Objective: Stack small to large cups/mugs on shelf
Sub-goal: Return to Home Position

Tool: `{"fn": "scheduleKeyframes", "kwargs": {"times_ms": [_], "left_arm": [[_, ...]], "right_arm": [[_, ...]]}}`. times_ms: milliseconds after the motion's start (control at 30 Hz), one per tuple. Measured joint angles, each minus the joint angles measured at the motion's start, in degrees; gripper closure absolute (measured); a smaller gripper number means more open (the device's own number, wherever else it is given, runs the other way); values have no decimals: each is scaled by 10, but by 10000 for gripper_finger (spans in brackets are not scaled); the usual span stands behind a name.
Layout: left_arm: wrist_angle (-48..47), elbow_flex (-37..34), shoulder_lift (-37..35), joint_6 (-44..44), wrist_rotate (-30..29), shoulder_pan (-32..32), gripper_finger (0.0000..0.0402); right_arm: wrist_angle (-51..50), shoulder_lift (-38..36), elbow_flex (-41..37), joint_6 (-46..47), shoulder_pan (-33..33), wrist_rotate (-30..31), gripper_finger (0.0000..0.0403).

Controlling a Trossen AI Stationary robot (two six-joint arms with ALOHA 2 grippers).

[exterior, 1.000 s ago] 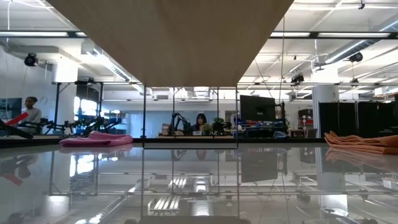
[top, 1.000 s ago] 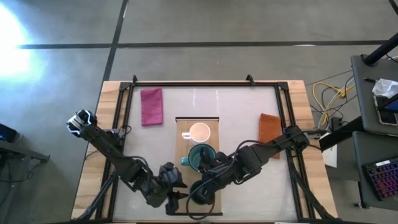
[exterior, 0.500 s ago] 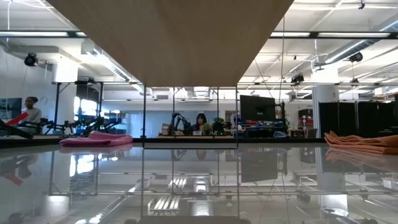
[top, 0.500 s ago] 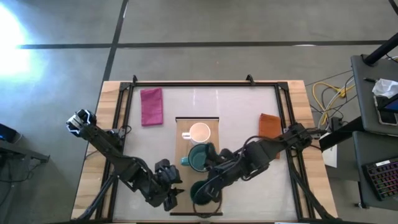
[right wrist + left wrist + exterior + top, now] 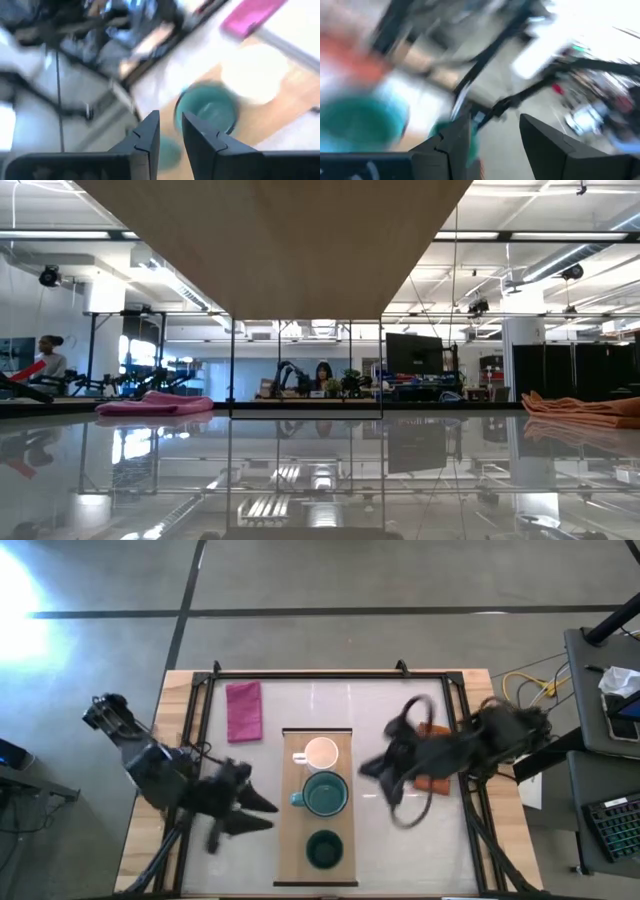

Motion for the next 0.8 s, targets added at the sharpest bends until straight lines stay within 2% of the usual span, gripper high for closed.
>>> {"fn": "scheduleKeyframes", "kwargs": {"times_ms": [33,67,133,167,267,333,400,467,500,567,667,800], "left_arm": [[40,-3,-11,89,20,-2,245],[74,-9,-22,163,44,-5,245],[120,-27,-41,227,87,-6,245],[135,-40,-52,250,113,-3,245],[206,-114,-86,277,131,24,245],[311,-191,-100,298,160,50,245],[451,-267,-106,332,255,90,245],[534,-316,-121,340,368,151,245],[542,-328,-136,339,405,185,245],[502,-339,-174,335,424,251,245],[403,-341,-221,329,429,326,245],[301,-342,-287,341,424,386,245]], "right_arm": [[2,-11,0,-12,-2,24,326],[14,-20,-1,-65,3,43,325],[64,-32,-2,-192,28,30,323],[85,-35,-6,-238,40,-2,323],[133,-38,-48,-326,58,-124,326],[178,-45,-107,-349,54,-144,330],[247,-59,-181,-378,36,-179,333],[316,-90,-257,-409,1,-263,335],[344,-114,-292,-419,-23,-314,335],[365,-180,-352,-426,-72,-371,335],[371,-291,-442,-434,-144,-370,335],[434,-429,-583,-435,-216,-366,335]]}}
